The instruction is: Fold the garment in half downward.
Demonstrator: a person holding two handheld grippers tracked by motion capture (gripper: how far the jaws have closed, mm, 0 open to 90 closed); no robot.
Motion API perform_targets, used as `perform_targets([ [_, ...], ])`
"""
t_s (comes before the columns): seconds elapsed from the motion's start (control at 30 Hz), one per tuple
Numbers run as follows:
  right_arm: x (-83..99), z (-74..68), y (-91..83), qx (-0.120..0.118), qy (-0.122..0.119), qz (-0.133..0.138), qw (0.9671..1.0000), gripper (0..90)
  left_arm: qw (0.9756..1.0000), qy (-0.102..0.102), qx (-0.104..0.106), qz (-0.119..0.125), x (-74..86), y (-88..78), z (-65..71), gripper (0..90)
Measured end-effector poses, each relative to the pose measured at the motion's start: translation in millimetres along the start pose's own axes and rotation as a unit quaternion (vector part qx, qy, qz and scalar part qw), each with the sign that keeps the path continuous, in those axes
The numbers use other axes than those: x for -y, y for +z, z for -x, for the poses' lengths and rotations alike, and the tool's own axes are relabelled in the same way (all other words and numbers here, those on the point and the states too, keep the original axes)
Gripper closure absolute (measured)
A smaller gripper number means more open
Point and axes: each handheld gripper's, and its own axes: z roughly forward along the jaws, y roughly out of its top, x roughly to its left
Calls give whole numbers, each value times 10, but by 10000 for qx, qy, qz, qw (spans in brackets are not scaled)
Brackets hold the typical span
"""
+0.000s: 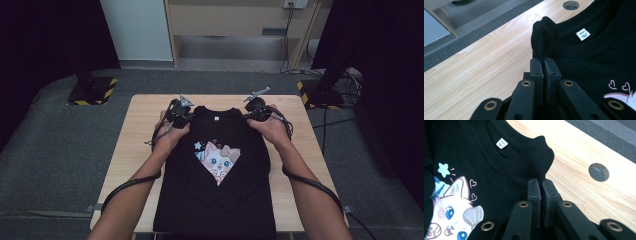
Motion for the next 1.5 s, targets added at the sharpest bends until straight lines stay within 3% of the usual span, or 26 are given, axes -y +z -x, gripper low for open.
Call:
perform_targets([
  [0.33, -70, 27, -109, 165, 48, 145, 9997, 864, 9994, 138, -168, 256, -136, -115, 1, 873],
  [0.87, -318, 76, -129, 250, -15, 218, 9994, 864, 9988, 183, -310, 338, -285, -115, -149, 873],
  [1.13, -331, 41, -131, 247, -67, 275, 9993, 868, 9983, 291, -369, 352, -264, -195, -137, 873],
  [1.5, -217, -144, -230, 152, -168, 388, 9990, 868, 9976, 318, -482, 384, -146, -306, -16, 873],
])
